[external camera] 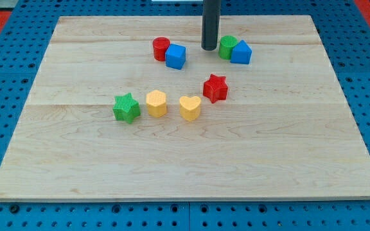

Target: Push the blue cube and red circle up a bit

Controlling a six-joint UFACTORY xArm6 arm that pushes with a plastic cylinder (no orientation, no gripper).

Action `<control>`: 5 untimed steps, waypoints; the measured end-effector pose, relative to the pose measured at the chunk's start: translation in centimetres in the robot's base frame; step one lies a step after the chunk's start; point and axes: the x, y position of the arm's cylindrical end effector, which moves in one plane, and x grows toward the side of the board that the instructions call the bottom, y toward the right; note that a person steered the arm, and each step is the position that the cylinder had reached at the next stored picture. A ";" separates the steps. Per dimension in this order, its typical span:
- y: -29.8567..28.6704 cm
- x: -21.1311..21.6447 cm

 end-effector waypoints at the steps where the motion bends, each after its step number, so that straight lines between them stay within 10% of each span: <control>1: 0.0 0.0; 5: -4.8 2.7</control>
